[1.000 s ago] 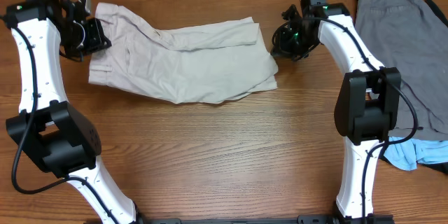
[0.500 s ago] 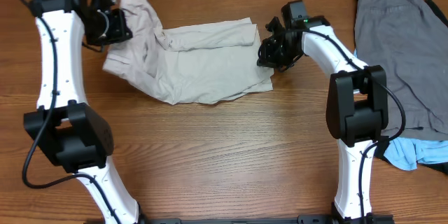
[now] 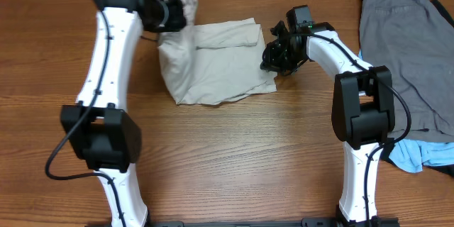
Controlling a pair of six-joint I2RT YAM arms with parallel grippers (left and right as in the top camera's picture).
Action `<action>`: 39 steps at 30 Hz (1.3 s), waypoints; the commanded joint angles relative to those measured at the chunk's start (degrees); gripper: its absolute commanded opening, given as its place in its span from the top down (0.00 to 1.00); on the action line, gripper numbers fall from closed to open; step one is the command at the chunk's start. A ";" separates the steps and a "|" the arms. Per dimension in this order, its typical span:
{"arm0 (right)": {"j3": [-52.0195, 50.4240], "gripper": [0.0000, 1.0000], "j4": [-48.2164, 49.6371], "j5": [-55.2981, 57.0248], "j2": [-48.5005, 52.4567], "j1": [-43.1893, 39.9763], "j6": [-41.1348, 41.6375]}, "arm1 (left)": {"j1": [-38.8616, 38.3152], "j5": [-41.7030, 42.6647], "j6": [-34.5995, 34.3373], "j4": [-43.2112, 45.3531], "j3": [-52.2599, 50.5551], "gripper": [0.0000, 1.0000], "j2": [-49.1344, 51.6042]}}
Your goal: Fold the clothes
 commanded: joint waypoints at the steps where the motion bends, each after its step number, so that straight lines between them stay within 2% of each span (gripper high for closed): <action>1: -1.95 0.96 -0.17 2.71 0.55 0.20 0.20 | -5.14 -2.43 -5.03 3.74 1.90 0.96 0.57; 10: -1.95 0.96 -0.04 2.71 0.55 0.20 0.20 | -11.85 -1.86 -8.24 8.39 1.90 0.96 6.56; 15: -1.95 0.96 0.11 2.71 0.55 0.20 0.20 | -14.60 2.47 -9.16 11.72 1.90 0.96 9.92; 19: -1.95 0.96 0.22 2.69 0.55 0.15 0.22 | -15.65 2.60 -10.25 13.75 1.90 0.95 10.75; 20: -1.95 0.96 0.31 2.69 0.55 0.15 0.22 | -15.98 2.40 -10.40 13.88 1.90 0.83 10.75; 21: -1.95 0.96 0.39 2.69 0.55 0.15 0.22 | -16.15 2.08 -10.43 13.90 1.90 0.67 10.75; 22: -1.92 0.96 0.48 2.71 0.55 0.13 0.22 | -16.22 1.92 -10.40 13.90 1.90 0.47 10.75; 23: -1.75 0.96 0.52 2.69 0.55 0.02 0.48 | -16.22 1.90 -10.43 13.90 1.90 0.21 10.75; 24: -1.27 0.96 0.33 2.67 0.50 -0.33 1.75 | -16.22 1.90 -10.51 13.88 1.90 0.07 10.75; 26: 0.35 0.96 -0.09 0.46 0.24 -1.51 4.68 | -15.76 1.42 -11.21 13.84 1.90 0.01 10.75; 31: 4.85 0.93 -0.39 -4.63 -3.04 -5.70 9.01 | -14.27 2.08 -14.12 13.53 1.90 0.00 10.73; 34: 7.41 0.77 -1.92 -3.76 -7.06 -8.70 9.09 | -14.08 2.40 -13.97 12.37 1.90 0.00 10.73; 37: 10.03 0.51 -5.09 -1.11 -10.80 -12.31 8.46 | -14.51 2.25 -10.91 10.36 1.90 0.00 10.73; 39: 10.47 0.44 -6.91 -1.16 -11.98 -13.92 6.64 | -14.60 1.88 -9.60 8.92 1.90 0.00 10.73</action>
